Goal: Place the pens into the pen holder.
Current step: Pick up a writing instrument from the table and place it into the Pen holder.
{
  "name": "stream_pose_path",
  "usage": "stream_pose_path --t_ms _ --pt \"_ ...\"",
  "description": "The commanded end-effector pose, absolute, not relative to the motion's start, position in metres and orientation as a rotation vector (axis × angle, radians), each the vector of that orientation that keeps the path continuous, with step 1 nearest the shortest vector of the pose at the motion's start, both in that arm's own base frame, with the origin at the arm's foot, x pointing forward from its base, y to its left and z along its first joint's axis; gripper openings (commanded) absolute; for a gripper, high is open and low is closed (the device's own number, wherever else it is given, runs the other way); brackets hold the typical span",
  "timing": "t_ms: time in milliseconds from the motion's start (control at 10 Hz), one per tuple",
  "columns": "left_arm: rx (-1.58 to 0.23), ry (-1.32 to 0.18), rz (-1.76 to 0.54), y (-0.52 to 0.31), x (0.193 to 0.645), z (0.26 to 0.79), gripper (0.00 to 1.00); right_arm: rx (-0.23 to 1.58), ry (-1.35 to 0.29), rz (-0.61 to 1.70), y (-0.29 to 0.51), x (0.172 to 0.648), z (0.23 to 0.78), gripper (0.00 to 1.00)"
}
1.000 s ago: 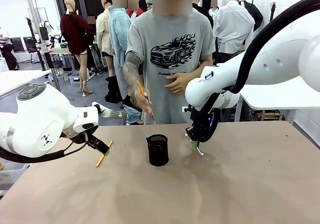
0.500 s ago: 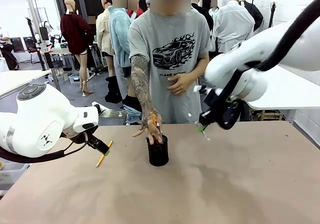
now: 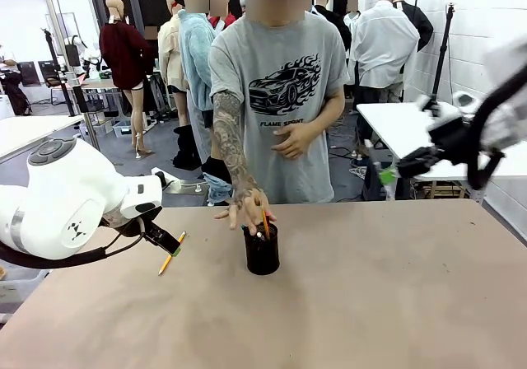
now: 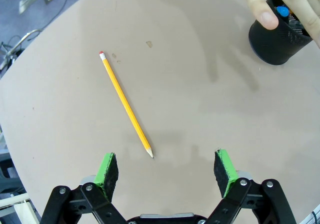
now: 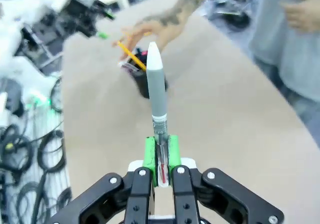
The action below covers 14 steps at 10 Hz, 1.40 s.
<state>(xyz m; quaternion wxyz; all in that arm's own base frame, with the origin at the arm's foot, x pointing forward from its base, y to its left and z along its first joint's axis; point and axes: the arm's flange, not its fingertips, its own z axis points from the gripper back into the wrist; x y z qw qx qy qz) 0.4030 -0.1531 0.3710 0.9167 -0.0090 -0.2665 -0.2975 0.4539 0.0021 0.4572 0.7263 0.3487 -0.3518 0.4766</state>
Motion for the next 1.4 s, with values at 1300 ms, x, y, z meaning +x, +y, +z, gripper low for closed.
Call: stream_pose_path --t_ms 1300 --pt "-0.021 -0.549 -0.607 -0.151 0.403 0.371 1.0 1.104 -1.092 1.434 0.195 0.472 0.43 0.0"
